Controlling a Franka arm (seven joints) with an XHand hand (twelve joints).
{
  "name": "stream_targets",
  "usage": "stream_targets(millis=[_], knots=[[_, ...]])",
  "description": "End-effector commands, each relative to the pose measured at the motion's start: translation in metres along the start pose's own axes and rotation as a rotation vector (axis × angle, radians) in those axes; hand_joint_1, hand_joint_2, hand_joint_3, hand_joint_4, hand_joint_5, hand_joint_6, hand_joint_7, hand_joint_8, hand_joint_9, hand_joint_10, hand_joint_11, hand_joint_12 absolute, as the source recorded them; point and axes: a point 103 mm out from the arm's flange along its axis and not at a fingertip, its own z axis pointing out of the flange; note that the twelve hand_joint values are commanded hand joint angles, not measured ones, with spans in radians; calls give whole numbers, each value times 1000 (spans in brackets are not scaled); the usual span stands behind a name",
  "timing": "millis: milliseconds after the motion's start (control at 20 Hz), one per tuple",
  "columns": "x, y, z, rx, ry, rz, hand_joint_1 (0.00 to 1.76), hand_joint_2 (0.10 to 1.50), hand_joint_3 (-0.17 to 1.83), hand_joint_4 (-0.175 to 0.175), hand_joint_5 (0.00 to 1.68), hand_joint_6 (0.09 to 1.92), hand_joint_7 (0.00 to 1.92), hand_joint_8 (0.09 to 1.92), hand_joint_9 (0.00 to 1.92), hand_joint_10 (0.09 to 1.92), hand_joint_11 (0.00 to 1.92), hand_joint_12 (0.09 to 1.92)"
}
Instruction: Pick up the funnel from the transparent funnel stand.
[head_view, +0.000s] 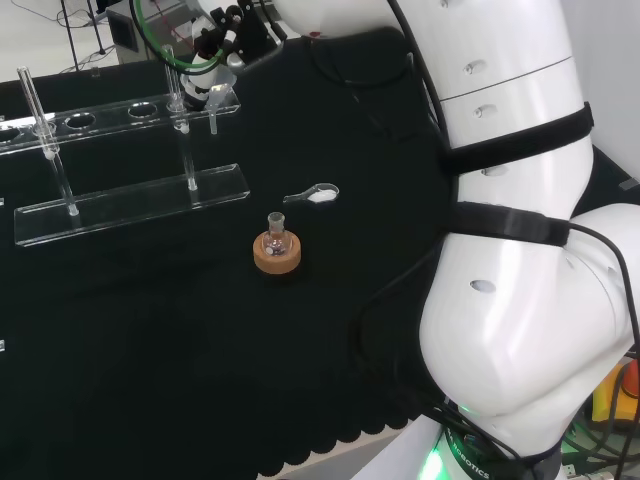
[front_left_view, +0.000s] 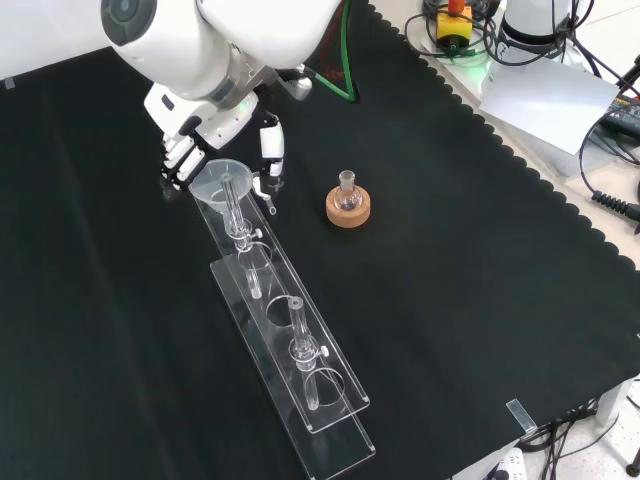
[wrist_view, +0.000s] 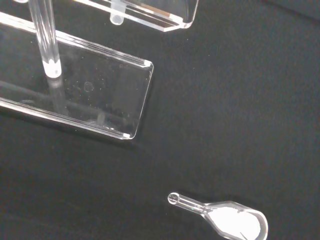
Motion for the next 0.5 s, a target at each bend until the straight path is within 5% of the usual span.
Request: stream_targets(millis=[50,500], knots=[[3,2,0,4,-35,-4,581,699,247,-133,124,87,1,813,361,790,500,1355],[3,2,-1,1,-75,-8,728,618,547,-111,234,87,102,739,517,641,500,1332]])
